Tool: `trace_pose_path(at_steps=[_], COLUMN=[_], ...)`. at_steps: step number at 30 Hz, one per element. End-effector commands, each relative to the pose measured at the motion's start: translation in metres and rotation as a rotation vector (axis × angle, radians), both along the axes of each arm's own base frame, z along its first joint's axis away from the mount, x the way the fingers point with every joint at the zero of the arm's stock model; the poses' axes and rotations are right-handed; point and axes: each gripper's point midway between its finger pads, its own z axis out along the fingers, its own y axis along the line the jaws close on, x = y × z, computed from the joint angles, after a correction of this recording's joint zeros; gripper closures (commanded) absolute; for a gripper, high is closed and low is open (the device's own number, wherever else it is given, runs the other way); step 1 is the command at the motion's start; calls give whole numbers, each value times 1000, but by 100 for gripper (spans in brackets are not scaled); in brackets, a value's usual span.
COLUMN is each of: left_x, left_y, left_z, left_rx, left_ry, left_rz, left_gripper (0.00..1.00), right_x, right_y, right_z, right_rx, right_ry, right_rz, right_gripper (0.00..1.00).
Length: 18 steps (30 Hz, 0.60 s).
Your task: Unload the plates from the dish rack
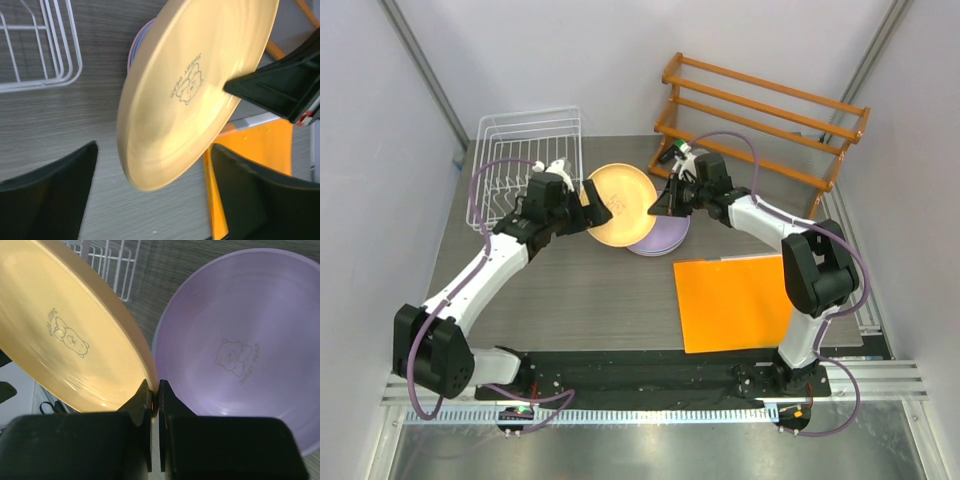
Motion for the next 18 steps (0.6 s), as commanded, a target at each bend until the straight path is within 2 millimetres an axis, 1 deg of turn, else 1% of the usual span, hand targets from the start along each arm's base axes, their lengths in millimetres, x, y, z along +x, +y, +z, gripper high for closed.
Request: trace_pose_path(at_steps=[1, 2, 3, 4, 6, 7, 8, 10, 11, 12, 13, 14, 15, 18], left_x=[10, 10, 11, 13, 13, 12, 12, 11, 9, 9, 8, 6, 6, 4], left_y=[5, 10, 19, 31, 46, 53, 66, 80, 91, 96, 99, 103, 105, 105], left_z=[19, 21, 20, 20, 21, 21, 20, 17, 13, 16, 16, 13, 15, 12], left_rx=[21, 42, 77, 125, 178, 202, 245, 291, 327, 337, 343, 359, 356, 354], left_ry=[-87, -100, -107, -123, -139, -145, -162, -171, -172, -189, -195, -195, -203, -201], left_rz=[27, 45, 75, 120, 172, 196, 248, 297, 339, 361, 373, 391, 399, 404], left_gripper=[0, 1, 1, 1, 1, 1, 1, 1, 1, 0, 1, 0, 1, 1], right_x=[19, 20, 24, 20, 21, 18, 18, 17, 17, 17, 19, 18, 19, 20], right_y=[-38, -45, -60, -67, -81, -86, -89, -94, -94, -94, -94, -94, -93, -92], right_z=[13, 9, 5, 2, -4, -10, -13, -19, -24, -25, -25, -29, -29, -32], right_rx=[-36, -48, -64, -85, -134, -160, -185, -216, -227, -231, -231, -235, -231, -235], right_ry=[-17, -5, 8, 26, 29, 61, 64, 88, 97, 99, 98, 107, 109, 117], right_rz=[-127, -138, -171, -184, -216, -222, -214, -223, -221, -214, -215, -214, -212, -209], right_gripper=[99, 99, 99, 99, 99, 99, 99, 99, 99, 99, 99, 99, 99, 98])
